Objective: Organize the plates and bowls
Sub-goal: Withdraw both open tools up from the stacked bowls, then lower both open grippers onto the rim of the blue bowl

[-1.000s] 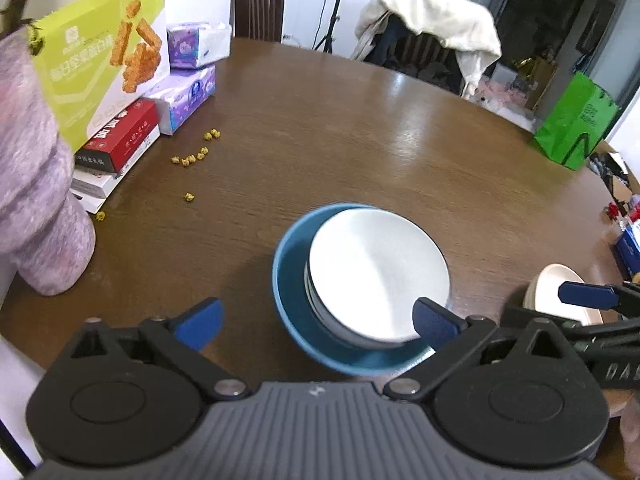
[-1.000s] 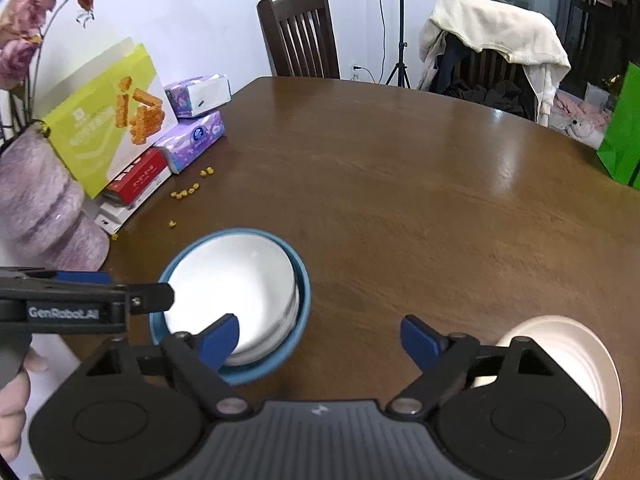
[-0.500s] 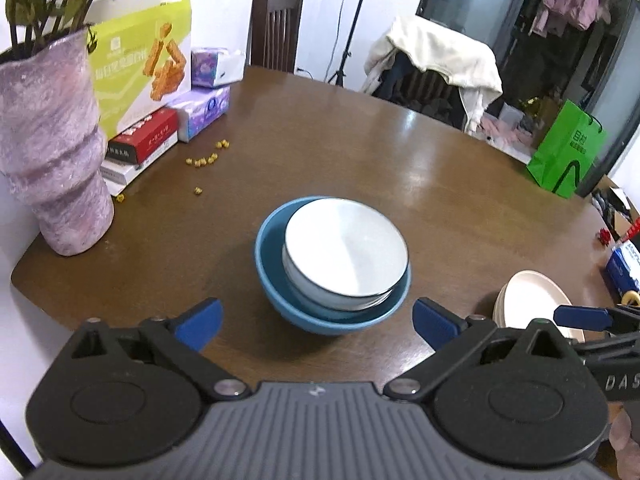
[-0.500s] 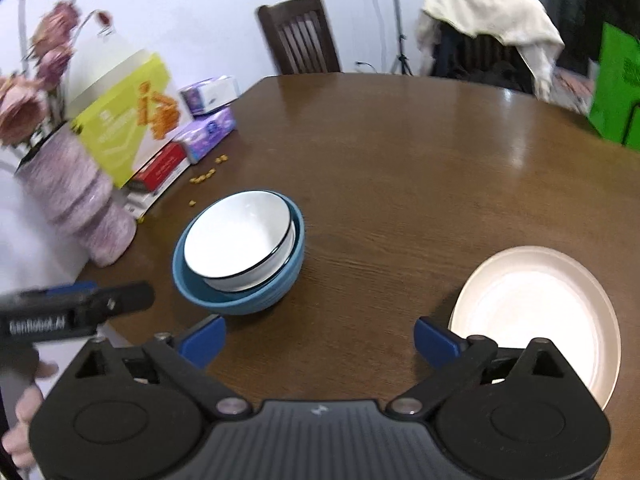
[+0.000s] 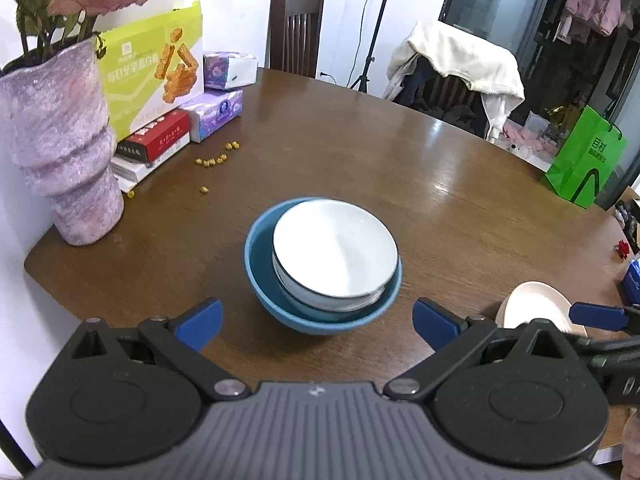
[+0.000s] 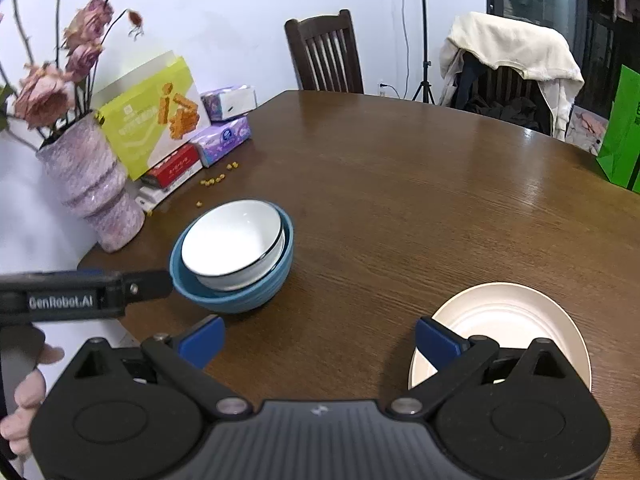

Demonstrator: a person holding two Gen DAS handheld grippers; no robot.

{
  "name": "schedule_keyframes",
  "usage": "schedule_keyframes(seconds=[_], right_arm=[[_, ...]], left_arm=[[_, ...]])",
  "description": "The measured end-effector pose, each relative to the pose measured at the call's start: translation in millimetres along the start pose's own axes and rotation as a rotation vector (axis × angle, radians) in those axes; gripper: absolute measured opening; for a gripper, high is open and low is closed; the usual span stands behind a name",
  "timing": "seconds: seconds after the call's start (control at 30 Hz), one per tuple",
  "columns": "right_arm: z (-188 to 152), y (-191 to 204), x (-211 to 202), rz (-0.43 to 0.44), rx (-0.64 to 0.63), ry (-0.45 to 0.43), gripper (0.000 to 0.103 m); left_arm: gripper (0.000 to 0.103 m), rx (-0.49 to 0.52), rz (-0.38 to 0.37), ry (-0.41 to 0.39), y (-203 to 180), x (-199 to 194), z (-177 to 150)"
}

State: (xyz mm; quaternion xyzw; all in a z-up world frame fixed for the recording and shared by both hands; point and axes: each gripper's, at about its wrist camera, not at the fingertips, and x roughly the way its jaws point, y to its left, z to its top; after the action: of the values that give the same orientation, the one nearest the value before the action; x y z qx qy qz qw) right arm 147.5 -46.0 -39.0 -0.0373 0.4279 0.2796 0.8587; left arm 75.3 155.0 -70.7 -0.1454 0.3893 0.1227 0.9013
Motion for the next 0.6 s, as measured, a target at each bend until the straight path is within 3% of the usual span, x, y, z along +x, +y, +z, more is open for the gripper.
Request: schedule_keyframes(seconds=[0.17,0.33,0.6], right_arm=[[17.8,-10.1,8.3,0.05,0.12,-0.025,0.102],[33.1,-3.9,24.2,0.039,0.178,-0.028,0.102],[44.7,10.9,71.0,0.01,0.259,0.066,0.101]], left_arm=[[0.103,0.021,-0.014,0.011,12.6,15.9,19.9],[0.103,0.065,-0.037,0.048,23.3,39.4,37.2],[0.103,0.073,-0.064,0.147,54.6,84.9,55.5]])
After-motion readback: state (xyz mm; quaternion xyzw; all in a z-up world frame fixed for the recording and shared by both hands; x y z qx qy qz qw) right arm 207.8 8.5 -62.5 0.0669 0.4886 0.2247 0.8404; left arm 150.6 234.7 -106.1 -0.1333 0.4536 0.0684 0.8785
